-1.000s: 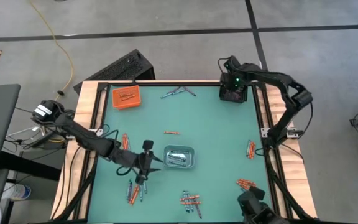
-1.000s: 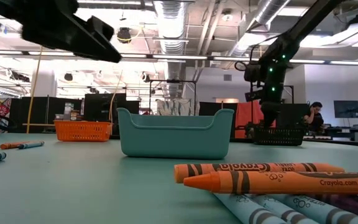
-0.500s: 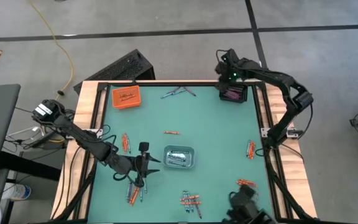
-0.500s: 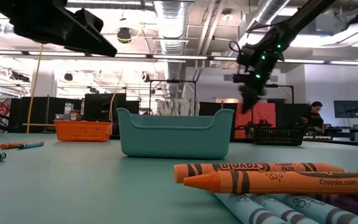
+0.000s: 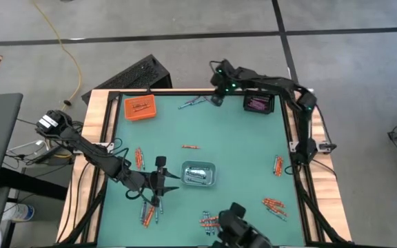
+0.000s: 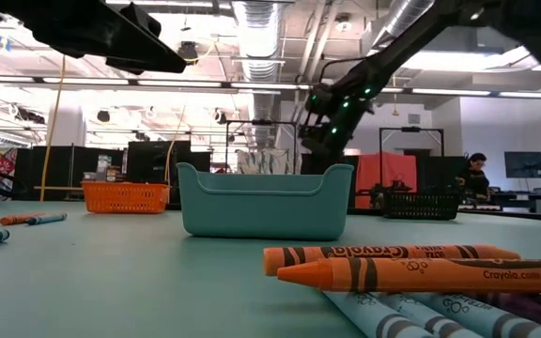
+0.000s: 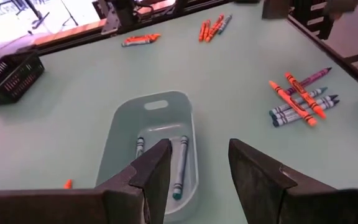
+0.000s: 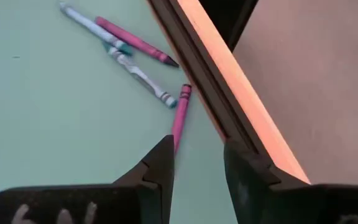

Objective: Sort crayons
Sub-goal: Put the violet crayon into the black bin

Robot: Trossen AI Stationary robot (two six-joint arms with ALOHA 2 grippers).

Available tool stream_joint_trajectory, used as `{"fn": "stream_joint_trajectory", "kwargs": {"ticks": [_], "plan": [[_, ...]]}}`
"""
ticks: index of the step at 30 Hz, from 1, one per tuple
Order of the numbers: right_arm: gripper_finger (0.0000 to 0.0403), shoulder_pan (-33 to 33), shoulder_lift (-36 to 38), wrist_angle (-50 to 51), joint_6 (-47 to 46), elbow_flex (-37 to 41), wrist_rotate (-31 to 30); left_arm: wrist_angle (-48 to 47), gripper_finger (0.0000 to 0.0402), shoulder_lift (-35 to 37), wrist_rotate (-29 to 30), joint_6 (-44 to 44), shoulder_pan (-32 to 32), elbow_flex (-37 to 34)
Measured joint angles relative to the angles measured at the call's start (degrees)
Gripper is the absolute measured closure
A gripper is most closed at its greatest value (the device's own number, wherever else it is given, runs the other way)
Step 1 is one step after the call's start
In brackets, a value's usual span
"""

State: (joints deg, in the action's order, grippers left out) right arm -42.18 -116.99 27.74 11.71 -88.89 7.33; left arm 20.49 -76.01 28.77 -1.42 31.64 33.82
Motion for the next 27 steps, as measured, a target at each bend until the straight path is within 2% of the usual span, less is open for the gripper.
{"fn": "stream_joint_trajectory", "kwargs": {"ticks": [9, 13, 18, 22, 27], "plan": [[0.0271, 0.61, -11.8, 11.83, 0.13, -11.65, -0.2, -0.2, 0.0251, 0.0, 0.03, 0.23, 1.23, 0.02], [0.0271, 1.09, -14.14, 15.38, 0.78, -13.95, -0.87, -0.67, 0.0251, 0.0, 0.03, 0.18, 1.23, 0.02], [0.0277, 2.07, -14.4, 17.87, 2.29, -14.31, -5.17, -0.63, 0.0251, 0.0, 0.07, -0.92, 1.25, 0.02], [0.0303, 2.96, -14.37, 19.8, 3.54, -14.37, -8.85, -0.6, 0.0251, -0.01, 0.11, -1.36, 1.24, 0.02], [0.0366, 3.96, -14.33, 21.0, 4.26, -14.35, -10.6, -0.56, 0.0251, -0.01, 0.09, -1.37, 1.25, 0.02]]}}
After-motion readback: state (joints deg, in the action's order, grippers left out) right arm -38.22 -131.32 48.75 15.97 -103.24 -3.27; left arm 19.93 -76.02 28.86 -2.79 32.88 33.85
